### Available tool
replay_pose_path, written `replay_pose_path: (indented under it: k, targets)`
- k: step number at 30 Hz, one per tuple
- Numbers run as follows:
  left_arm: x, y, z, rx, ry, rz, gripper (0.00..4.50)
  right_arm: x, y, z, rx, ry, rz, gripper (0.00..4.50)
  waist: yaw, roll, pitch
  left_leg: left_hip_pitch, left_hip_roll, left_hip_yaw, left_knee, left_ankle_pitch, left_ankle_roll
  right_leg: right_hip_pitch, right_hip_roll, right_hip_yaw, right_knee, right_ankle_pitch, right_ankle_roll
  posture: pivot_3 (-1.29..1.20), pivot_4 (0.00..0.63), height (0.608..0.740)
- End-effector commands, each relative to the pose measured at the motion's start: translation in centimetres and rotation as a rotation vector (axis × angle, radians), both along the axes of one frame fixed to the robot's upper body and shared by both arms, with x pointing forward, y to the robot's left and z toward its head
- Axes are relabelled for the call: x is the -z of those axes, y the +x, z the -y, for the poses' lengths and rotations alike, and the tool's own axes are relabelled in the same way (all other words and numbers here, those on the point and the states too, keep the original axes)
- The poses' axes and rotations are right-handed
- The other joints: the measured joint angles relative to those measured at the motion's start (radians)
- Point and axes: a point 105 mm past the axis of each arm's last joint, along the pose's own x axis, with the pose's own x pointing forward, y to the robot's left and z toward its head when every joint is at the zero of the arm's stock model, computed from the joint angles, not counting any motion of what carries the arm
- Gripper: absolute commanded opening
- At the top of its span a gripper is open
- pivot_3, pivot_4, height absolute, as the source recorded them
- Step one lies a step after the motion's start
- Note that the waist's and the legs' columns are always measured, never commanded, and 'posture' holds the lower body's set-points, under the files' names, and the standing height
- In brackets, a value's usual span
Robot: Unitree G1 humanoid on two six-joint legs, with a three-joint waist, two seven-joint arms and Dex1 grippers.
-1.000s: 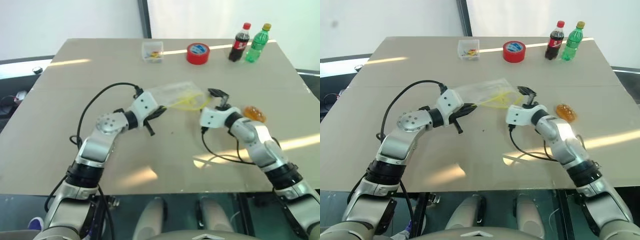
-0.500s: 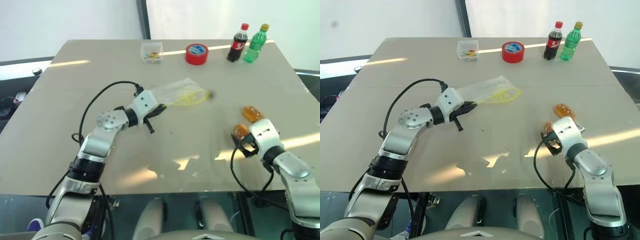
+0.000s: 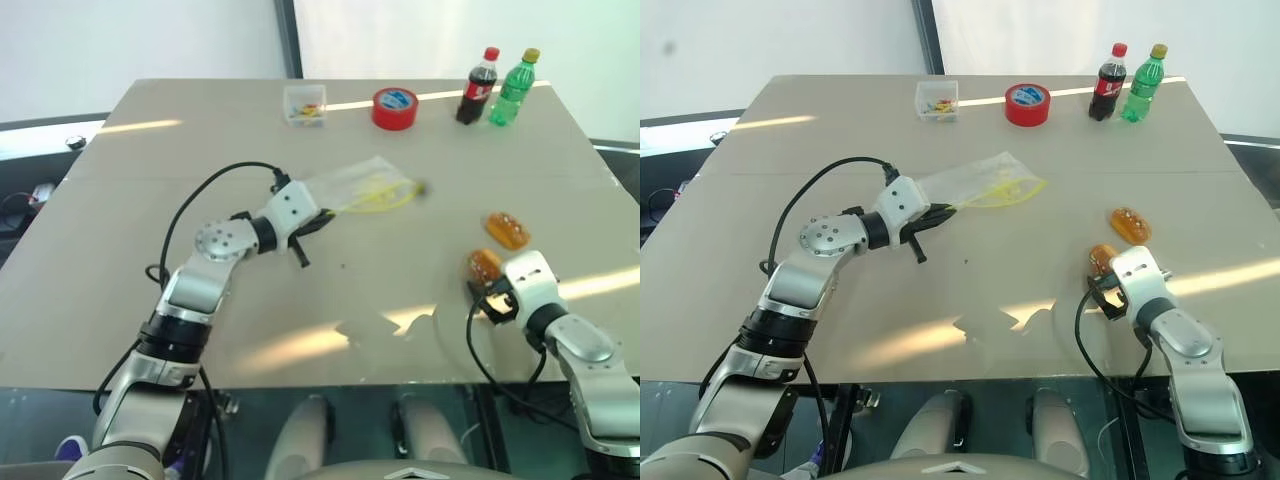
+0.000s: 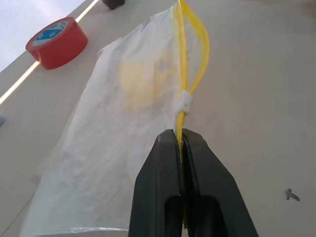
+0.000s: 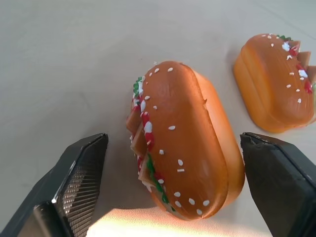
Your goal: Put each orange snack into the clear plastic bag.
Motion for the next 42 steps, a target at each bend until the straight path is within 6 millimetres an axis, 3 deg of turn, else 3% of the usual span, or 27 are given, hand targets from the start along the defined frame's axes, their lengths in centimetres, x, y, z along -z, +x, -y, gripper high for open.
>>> replay_pose_path:
  k: [1,3,8,12,18,24,35,42]
  targets:
    - [-1.6,0.0,0.2,0.013,-0.011,0.056,0.0,-0.6,0.3,0.5,0.007,-0.013,0.03,2.69,0.001,0.0,0.0,0.0,0.0,0.0,0.0,0.0,0.0,0.0,0.0,0.0,0.0,0.0,0.0,0.0,0.15,0.74]
    - [-1.6,0.1,0.2,0.011,-0.013,0.056,0.0,-0.8,0.3,0.4,-0.004,-0.019,0.037,2.13,0.001,0.0,0.0,0.0,0.0,0.0,0.0,0.0,0.0,0.0,0.0,0.0,0.0,0.0,0.0,0.0,0.15,0.74]
    - [-1.6,0.1,0.2,0.008,-0.016,0.055,0.0,-1.9,0.3,-0.8,-0.053,0.019,0.066,2.13,0.001,0.0,0.0,0.0,0.0,0.0,0.0,0.0,0.0,0.0,0.0,0.0,0.0,0.0,0.0,0.0,0.15,0.74]
    - [-1.7,0.1,0.2,0.005,-0.024,0.055,0.0,-4.1,0.6,-3.7,-0.161,0.106,0.11,2.13,-0.004,0.0,0.0,0.0,0.0,0.0,0.0,0.0,0.0,0.0,0.0,0.0,0.0,0.0,0.0,0.0,0.15,0.74]
    - [-1.9,-0.6,0.8,0.04,-0.028,0.061,0.0,-5.8,2.9,-7.7,-0.273,0.164,0.129,2.13,-0.002,0.0,0.0,0.0,0.0,-0.001,0.0,0.0,0.0,0.0,0.001,0.0,0.0,0.0,0.0,0.0,0.15,0.74]
    - [-2.1,-1.5,1.6,0.092,-0.025,0.082,0.0,-6.3,5.3,-9.9,-0.337,0.147,0.132,2.13,0.001,0.0,0.0,-0.001,0.0,-0.001,0.0,0.0,0.0,0.0,-0.001,-0.001,-0.001,0.0,0.0,0.0,0.15,0.74]
    - [-1.3,-3.0,1.4,0.132,0.043,0.098,0.0,-7.7,6.2,-10.9,-0.415,0.124,0.148,2.13,-0.003,0.0,0.0,-0.001,0.0,0.0,0.0,0.0,0.0,-0.001,-0.001,0.0,-0.001,0.0,0.0,0.0,0.15,0.74]
    - [-1.3,-2.5,1.0,0.099,0.05,0.11,0.0,-7.2,3.3,-8.3,-0.462,0.075,0.096,2.13,0.008,0.0,0.0,-0.003,0.0,-0.001,0.0,0.0,0.0,-0.001,-0.001,-0.001,-0.003,0.0,0.0,0.0,0.15,0.74]
